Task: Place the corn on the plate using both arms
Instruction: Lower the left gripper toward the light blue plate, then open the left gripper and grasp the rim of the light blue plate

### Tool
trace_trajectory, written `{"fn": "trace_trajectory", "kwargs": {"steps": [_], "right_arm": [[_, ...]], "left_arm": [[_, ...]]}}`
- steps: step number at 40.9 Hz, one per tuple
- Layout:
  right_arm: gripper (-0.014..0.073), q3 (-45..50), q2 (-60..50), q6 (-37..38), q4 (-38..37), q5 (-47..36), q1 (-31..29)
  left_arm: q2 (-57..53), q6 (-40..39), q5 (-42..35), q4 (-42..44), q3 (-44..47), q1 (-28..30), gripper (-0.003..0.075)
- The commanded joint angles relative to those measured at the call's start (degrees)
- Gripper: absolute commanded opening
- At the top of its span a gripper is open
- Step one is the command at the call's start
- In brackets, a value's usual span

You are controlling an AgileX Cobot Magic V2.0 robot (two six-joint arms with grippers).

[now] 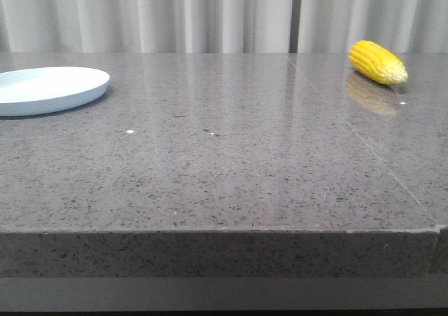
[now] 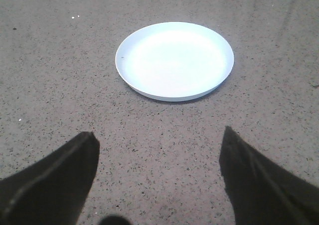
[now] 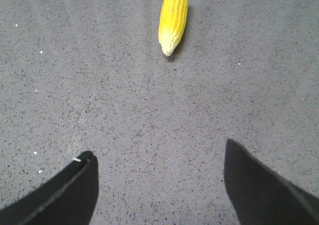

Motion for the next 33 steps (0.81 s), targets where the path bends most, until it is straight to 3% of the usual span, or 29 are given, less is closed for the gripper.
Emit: {"fn": "trace_trajectory", "kwargs": {"steps": [1,12,26,30,33], "right_arm": [[0.0562,-1.99,0.60,-0.15,-0.69,-4.14,-0.35],[0.0562,-1.99,0.60,-0.15,-0.69,-4.14,-0.35],[0.0562,-1.99,0.60,-0.15,-0.69,-4.14,-0.35],[0.0562,-1.99,0.60,-0.15,-0.69,-4.14,-0.35],[0.0562,-1.99,0.60,-0.15,-0.69,-4.19,-0.35]], "left_arm": [[0.86,-0.57,-3.59,0.03,-1.88,0.22,0.0532],[12.14,-0.57,5.82,2.68,-11.46,0.22,0.0532],[33.68,-0.57,9.88,2.89,-24.53,2.12,0.0532],[39.90,0.52,10.79,-0.06,-28.21,4.97,0.0532],[45.01,5.29,10.96,-7.12,-31.41,8.02,0.0532]]}}
